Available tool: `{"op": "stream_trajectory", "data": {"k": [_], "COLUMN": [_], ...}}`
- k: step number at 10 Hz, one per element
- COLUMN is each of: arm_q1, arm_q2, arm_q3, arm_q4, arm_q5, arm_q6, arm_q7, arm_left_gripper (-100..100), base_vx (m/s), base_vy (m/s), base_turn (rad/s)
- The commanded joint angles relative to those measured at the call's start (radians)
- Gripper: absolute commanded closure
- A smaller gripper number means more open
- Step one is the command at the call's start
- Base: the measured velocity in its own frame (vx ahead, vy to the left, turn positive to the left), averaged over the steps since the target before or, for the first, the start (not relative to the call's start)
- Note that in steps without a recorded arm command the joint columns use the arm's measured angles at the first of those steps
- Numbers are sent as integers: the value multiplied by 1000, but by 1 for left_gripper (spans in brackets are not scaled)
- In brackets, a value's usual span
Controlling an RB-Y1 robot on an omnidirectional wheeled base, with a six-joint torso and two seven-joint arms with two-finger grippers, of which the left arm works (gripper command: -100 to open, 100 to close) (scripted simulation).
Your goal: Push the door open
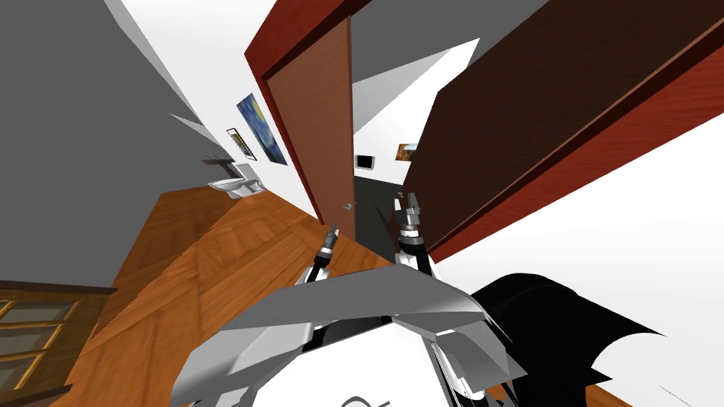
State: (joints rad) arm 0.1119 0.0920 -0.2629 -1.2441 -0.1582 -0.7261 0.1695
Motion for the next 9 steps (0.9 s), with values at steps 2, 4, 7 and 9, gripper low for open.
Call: {"op": "stream_trajectory", "data": {"k": [2, 4, 7, 9], "arm_q1": [-20, -38, -75, -100], "arm_q2": [-3, -5, -10, -15], "arm_q3": [-18, -29, -51, -67], "arm_q4": [53, 94, 177, 234], "arm_q5": [-9, -14, -25, -32], "arm_q6": [-6, -12, -23, -30], "arm_q7": [6, 11, 22, 30], "arm_left_gripper": [-100, -100, -100, -100], "base_vx": [90, 92, 108, 152], "base_vy": [63, 65, 85, 102], "base_turn": [-26, -25, -29, -34]}}
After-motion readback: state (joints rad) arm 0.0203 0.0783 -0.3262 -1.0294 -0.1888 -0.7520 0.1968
